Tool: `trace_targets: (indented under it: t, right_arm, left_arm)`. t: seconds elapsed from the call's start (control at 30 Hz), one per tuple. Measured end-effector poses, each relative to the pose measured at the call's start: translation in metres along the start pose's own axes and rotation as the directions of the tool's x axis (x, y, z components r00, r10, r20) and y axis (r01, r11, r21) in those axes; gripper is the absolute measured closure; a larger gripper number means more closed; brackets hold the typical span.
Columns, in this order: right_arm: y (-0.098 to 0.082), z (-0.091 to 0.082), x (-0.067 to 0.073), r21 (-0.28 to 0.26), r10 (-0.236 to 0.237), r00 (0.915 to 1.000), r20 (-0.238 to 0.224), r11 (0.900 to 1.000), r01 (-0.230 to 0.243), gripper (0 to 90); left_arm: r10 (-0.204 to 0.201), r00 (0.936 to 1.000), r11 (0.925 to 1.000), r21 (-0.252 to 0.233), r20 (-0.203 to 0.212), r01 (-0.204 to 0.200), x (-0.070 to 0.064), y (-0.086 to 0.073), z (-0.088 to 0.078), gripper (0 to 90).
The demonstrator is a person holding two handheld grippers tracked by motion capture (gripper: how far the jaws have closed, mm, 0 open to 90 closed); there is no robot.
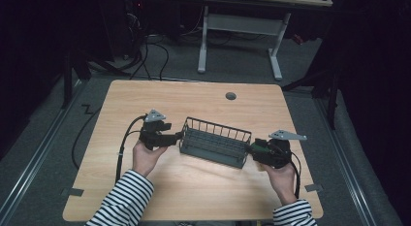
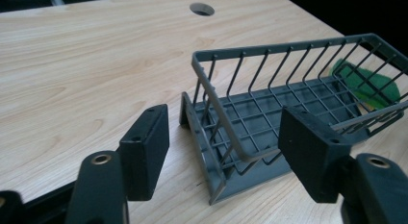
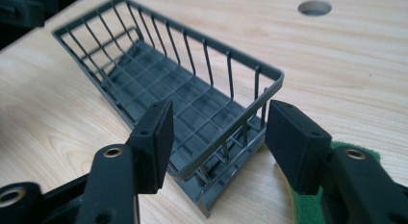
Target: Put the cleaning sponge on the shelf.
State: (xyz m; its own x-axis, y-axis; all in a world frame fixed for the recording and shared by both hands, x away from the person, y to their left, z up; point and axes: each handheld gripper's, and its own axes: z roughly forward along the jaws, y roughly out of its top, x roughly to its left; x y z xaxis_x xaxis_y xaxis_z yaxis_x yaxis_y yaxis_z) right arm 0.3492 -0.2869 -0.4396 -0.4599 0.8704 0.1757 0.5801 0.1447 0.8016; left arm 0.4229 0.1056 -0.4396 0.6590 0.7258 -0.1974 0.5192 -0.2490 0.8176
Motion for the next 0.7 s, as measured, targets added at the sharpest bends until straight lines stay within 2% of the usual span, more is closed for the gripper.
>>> trace_targets:
  t: [0.1,0.23,0.3,0.43,0.5,0.53,0.6,0.63,0.7]
  right_arm:
    - [-0.001,-0.004,-0.001,-0.022,0.020,0.9997,-0.012,1.000,-0.020,41.0]
    - [-0.007,-0.013,-0.006,-0.067,0.035,0.9994,-0.003,0.997,-0.035,39.6]
    - [-0.010,-0.017,-0.008,-0.091,0.034,0.9993,0.016,0.995,-0.033,39.4]
    - [-0.015,-0.021,-0.012,-0.111,0.045,0.9983,0.036,0.993,-0.041,39.2]
    - [-0.019,-0.025,-0.016,-0.122,0.056,0.9971,0.051,0.991,-0.050,38.9]
    - [-0.021,-0.026,-0.018,-0.126,0.056,0.9969,0.056,0.991,-0.048,38.8]
    - [-0.024,-0.028,-0.021,-0.133,0.068,0.9954,0.067,0.989,-0.059,38.7]
    - [-0.024,-0.028,-0.021,-0.133,0.068,0.9954,0.067,0.989,-0.059,38.7]
    - [-0.029,-0.030,-0.027,-0.138,0.081,0.9934,0.081,0.988,-0.070,38.6]
  left_arm:
    - [0.002,1.0000,0.9999,-0.010,-0.010,-0.002,0.002,-0.004,-0.006,34.1]
    - [-0.011,0.9994,0.9985,-0.054,-0.033,0.009,0.005,-0.017,-0.021,33.5]
    - [-0.008,0.9986,0.9982,-0.060,-0.052,0.005,0.007,-0.024,-0.027,33.4]
    - [-0.014,0.9968,0.9985,-0.055,-0.078,0.010,0.011,-0.035,-0.033,33.4]
    - [-0.023,0.9949,0.9987,-0.048,-0.098,0.018,0.014,-0.047,-0.037,33.3]
    - [-0.023,0.9949,0.9987,-0.048,-0.098,0.018,0.014,-0.047,-0.037,33.3]
    - [-0.032,0.9920,0.9990,-0.034,-0.122,0.028,0.017,-0.062,-0.038,33.3]
    - [-0.032,0.9920,0.9990,-0.034,-0.122,0.028,0.017,-0.062,-0.038,33.2]
    - [-0.046,0.9882,0.9989,-0.011,-0.146,0.045,0.020,-0.076,-0.037,33.0]
